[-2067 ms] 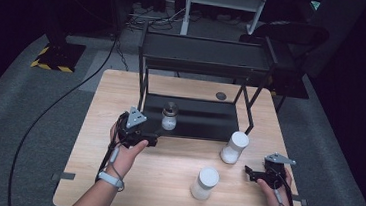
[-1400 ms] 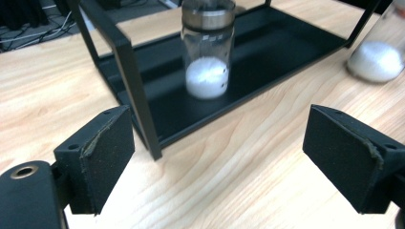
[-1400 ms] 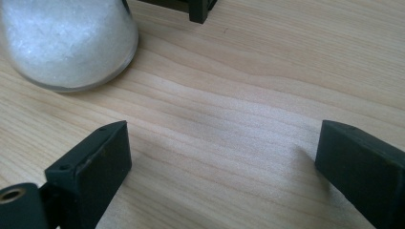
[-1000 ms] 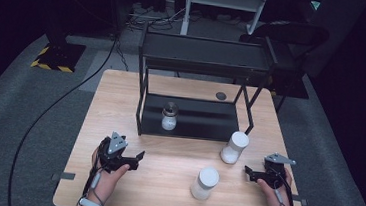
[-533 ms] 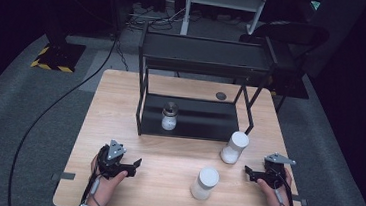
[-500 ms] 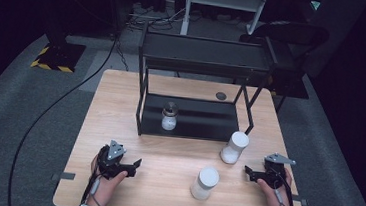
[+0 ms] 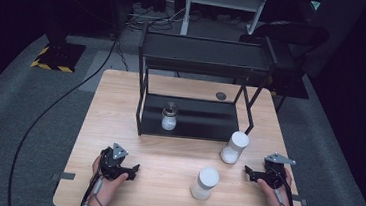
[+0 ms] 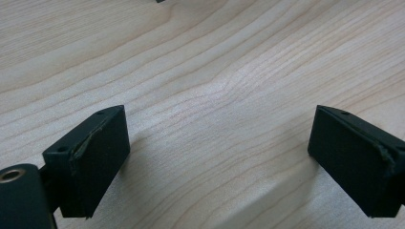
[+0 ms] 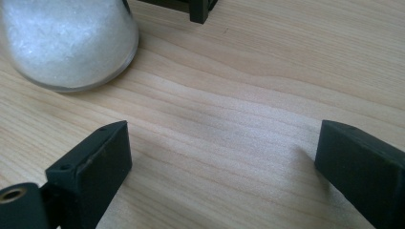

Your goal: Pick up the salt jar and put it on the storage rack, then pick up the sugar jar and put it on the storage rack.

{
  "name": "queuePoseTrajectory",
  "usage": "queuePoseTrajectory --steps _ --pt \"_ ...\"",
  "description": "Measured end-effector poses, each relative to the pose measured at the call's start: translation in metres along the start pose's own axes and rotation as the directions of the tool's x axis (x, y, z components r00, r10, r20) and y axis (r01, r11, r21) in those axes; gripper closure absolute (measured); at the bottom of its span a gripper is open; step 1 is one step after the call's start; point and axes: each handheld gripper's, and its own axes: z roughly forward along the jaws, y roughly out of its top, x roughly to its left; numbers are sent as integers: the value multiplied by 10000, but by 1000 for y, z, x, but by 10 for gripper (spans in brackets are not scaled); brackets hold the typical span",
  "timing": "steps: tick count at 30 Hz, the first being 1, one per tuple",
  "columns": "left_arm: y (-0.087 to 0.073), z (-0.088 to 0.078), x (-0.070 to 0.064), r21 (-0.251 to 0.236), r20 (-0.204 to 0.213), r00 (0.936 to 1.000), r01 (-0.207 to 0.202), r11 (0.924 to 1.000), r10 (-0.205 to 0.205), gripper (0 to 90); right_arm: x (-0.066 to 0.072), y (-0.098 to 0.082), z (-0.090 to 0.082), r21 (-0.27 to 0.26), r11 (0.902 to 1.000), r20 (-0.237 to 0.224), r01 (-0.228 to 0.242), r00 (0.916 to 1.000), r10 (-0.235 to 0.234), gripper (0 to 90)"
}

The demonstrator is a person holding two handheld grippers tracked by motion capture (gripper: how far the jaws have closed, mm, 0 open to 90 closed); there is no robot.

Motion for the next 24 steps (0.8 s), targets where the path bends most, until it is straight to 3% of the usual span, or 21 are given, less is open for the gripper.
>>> queuePoseTrajectory --steps 24 --pt "1 0 -2 40 -114 9999 116 9999 -115 43 -1 -2 -2 -56 10000 -87 -68 9999 68 57"
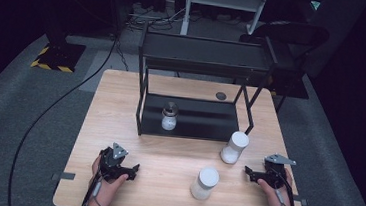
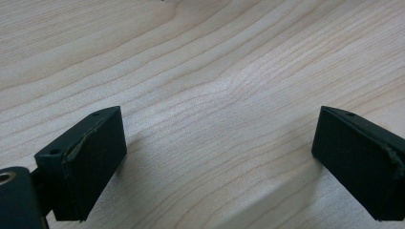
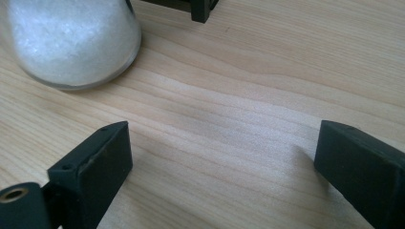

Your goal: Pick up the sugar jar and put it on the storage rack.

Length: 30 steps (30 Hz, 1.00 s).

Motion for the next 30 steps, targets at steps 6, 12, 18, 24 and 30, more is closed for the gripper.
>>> queuePoseTrajectory --steps 6,12,18,24,30 --pt "0 0 0 8 -1 10000 -2 10000 2 43 0 0 -4 -133 9999 -160 -28 9999 26 57" --pt "0 0 0 7 -3 10000 8 10000 -8 43 4 4 -14 -392 9992 -226 110 9997 -119 57" --pt "0 0 0 8 -6 10000 11 10000 -11 43 8 9 -25 -642 9977 -289 209 9993 -228 58" --pt "0 0 0 20 -16 10000 22 10000 -22 43 12 13 -33 -811 9958 -353 423 9983 -453 57" --pt "0 0 0 21 -28 10000 31 10000 -31 42 16 16 -42 -1094 9924 -456 564 9971 -617 57"
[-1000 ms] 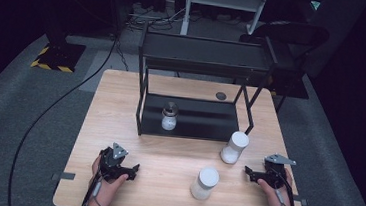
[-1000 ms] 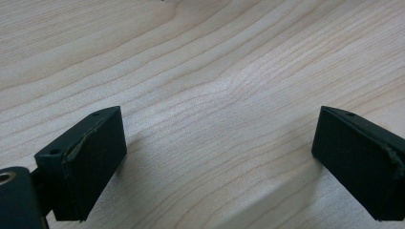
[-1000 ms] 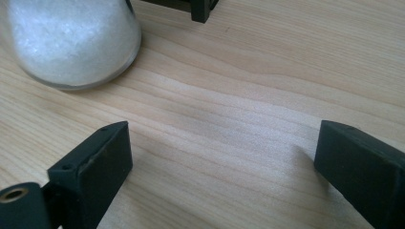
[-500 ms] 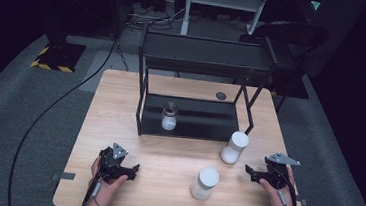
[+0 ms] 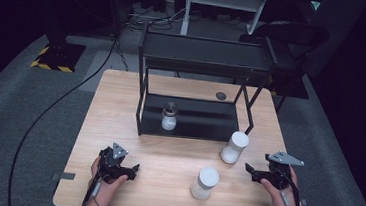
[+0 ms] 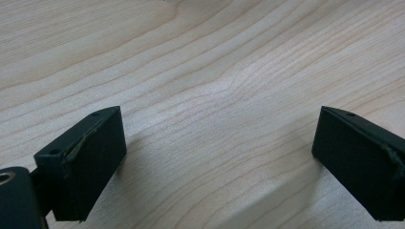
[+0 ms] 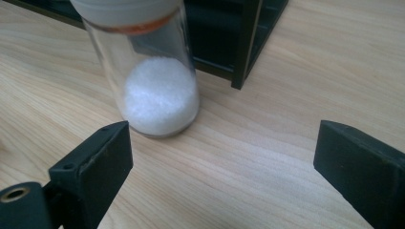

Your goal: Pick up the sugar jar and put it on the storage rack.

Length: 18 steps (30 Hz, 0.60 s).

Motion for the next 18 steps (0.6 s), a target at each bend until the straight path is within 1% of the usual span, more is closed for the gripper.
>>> queuePoseTrajectory --steps 4,11,15,18 --pt "0 0 0 -4 -9 10000 4 10000 -4 43 2 2 -5 -166 9998 -119 131 9998 -133 59" --pt "0 0 0 -1 -17 10000 7 10000 -7 42 7 7 -12 -379 9992 -314 145 9994 -157 61" --pt "0 0 0 0 -17 10000 6 10000 -6 43 11 11 -16 -509 9985 -514 179 9985 -205 60" --pt "0 0 0 -1 -18 10000 5 10000 -5 43 16 15 -20 -587 9978 -621 317 9974 -354 60"
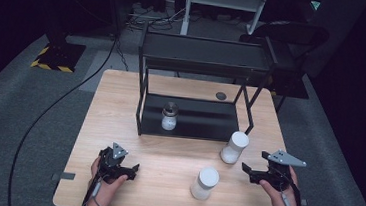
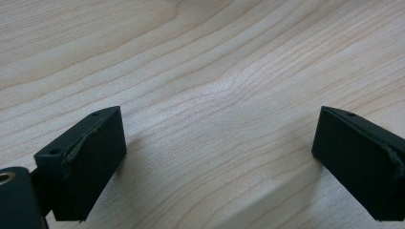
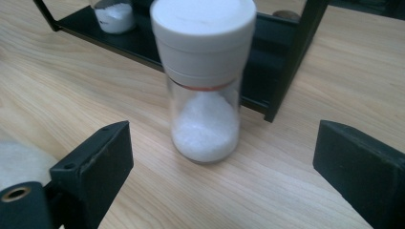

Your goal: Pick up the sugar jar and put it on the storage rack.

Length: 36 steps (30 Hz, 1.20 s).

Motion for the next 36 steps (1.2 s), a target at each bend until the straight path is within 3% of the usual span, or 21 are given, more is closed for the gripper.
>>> queuePoseTrajectory --steps 21,36 --pt "0 0 0 0 -3 10000 2 10000 -2 43 34 17 -17 -857 9940 -784 674 9942 -742 60" --pt "0 0 0 3 -3 10000 -2 10000 2 42 55 25 -18 -1118 9908 -1471 765 9848 -927 60"
